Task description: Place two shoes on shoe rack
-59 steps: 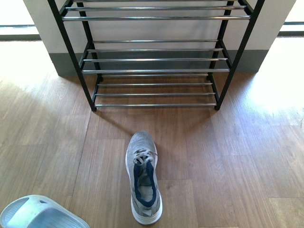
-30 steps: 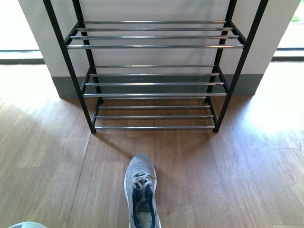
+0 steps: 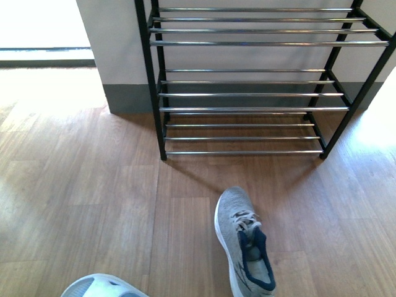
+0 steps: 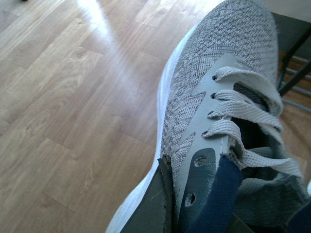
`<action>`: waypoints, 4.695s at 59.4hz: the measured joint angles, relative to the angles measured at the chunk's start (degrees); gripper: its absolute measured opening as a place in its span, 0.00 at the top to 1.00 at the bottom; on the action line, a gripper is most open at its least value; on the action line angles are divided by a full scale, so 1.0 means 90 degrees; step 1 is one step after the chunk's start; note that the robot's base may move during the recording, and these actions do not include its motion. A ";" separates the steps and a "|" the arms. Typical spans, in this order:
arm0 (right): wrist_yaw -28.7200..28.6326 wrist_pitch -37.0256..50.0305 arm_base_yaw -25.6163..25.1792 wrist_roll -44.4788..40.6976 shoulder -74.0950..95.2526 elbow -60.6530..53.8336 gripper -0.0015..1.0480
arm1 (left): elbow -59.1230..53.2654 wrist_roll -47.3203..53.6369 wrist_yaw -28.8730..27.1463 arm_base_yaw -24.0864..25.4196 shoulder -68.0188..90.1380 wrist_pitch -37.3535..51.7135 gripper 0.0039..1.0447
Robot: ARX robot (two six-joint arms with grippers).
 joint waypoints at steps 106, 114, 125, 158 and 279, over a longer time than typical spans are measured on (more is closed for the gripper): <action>-0.0835 0.3640 0.0969 0.0935 1.7847 0.6802 0.36 | 0.0000 0.0000 0.0075 -0.0002 0.0000 0.0000 0.99; -0.0950 0.3694 0.0981 0.0947 1.7835 0.6783 0.56 | 0.0000 0.0000 0.0075 -0.0002 0.0000 0.0000 0.99; -0.0996 0.3721 0.0986 0.0988 1.7813 0.6778 0.81 | 0.0000 0.0000 0.0075 -0.0002 0.0000 0.0000 0.99; -0.0707 0.4223 0.0427 0.0049 1.2337 0.3279 0.99 | 0.0000 0.0000 0.0075 -0.0002 0.0000 0.0000 0.99; -0.0131 0.0709 0.1532 -0.0826 0.3332 0.0950 0.99 | -0.0012 0.0000 0.0073 -0.0007 -0.0012 -0.0007 0.99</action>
